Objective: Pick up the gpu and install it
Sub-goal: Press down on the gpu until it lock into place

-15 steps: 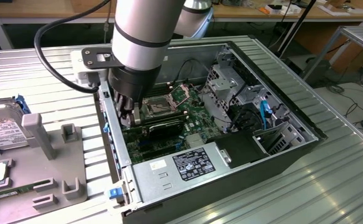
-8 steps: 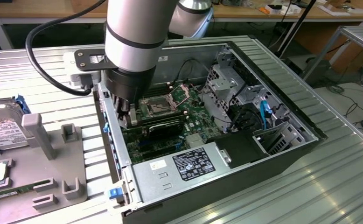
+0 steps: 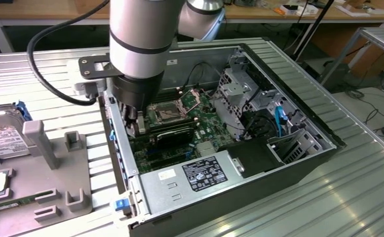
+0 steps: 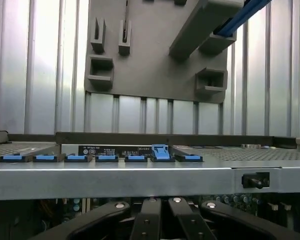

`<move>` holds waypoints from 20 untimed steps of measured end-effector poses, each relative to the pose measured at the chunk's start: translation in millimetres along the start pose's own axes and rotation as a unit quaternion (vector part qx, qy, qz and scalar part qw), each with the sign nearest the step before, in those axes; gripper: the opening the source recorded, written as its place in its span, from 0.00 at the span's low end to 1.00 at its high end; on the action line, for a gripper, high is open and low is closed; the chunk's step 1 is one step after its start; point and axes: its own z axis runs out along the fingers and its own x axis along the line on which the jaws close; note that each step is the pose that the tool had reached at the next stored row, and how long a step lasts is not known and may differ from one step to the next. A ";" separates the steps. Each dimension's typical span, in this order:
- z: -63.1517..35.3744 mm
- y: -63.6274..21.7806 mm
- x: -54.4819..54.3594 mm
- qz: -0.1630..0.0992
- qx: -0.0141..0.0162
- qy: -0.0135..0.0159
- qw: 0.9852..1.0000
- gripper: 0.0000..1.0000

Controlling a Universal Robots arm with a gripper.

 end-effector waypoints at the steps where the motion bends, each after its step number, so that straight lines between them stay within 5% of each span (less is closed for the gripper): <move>1: 0.3 0.2 0.2 0.000 0.001 0.000 1.000 0.11; 3: 0.7 0.2 0.5 0.000 0.003 0.000 1.000 0.11; 6: 0.2 -5.0 0.6 -0.001 0.003 -0.004 1.000 0.11; 7: 2.7 -12.1 0.8 -0.001 0.005 -0.007 1.000 0.11; 8: -0.2 -17.6 1.0 -0.001 0.004 -0.006 1.000 0.11; 12: -2.2 -40.7 -0.6 -0.001 0.003 -0.007 1.000 0.11; 16: -3.8 -65.2 -3.4 -0.001 0.003 -0.012 1.000 0.11; 18: -5.2 -80.7 -4.4 -0.002 0.004 -0.023 1.000 0.11; 20: -6.3 -95.8 -4.4 -0.004 0.004 -0.043 0.999 0.11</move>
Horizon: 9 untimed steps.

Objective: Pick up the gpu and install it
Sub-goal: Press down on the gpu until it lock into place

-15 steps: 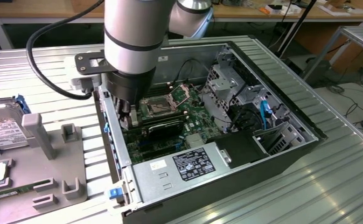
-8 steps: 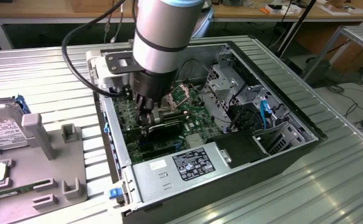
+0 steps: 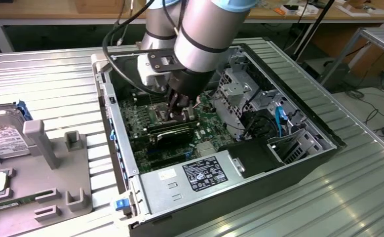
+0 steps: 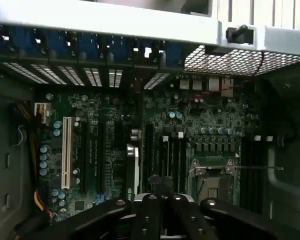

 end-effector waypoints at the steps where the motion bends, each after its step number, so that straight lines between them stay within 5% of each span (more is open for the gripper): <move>1: -0.4 -4.3 0.1 0.000 0.000 -0.005 1.000 0.11; 4: -1.5 -18.7 0.2 -0.001 0.000 -0.015 1.000 0.11; 7: -3.0 -38.3 0.1 -0.001 0.000 -0.017 1.000 0.11; 9: -3.0 -38.9 0.0 -0.001 0.001 -0.017 1.000 0.11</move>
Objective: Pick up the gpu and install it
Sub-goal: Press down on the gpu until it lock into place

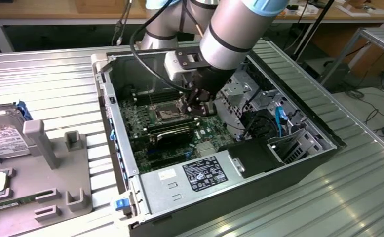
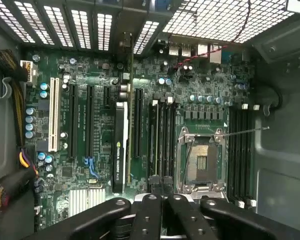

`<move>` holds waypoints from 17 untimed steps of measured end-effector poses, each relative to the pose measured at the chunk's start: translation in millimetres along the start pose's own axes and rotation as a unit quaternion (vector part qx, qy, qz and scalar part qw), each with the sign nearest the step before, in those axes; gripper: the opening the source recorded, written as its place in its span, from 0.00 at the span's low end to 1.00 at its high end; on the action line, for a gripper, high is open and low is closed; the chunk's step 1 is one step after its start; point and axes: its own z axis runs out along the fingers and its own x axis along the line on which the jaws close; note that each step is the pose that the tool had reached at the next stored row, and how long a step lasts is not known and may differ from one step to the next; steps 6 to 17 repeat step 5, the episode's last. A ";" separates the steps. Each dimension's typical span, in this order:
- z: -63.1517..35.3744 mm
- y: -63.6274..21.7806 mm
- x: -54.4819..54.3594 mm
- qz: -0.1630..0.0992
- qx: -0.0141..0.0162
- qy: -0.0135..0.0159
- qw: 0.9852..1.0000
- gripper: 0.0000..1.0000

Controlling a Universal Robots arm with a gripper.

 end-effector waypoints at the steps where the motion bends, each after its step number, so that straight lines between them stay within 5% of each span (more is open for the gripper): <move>1: 0.0 -0.1 0.0 0.000 0.000 0.000 1.000 0.11; 17: 0.0 -0.4 0.0 0.000 0.000 0.000 1.000 0.11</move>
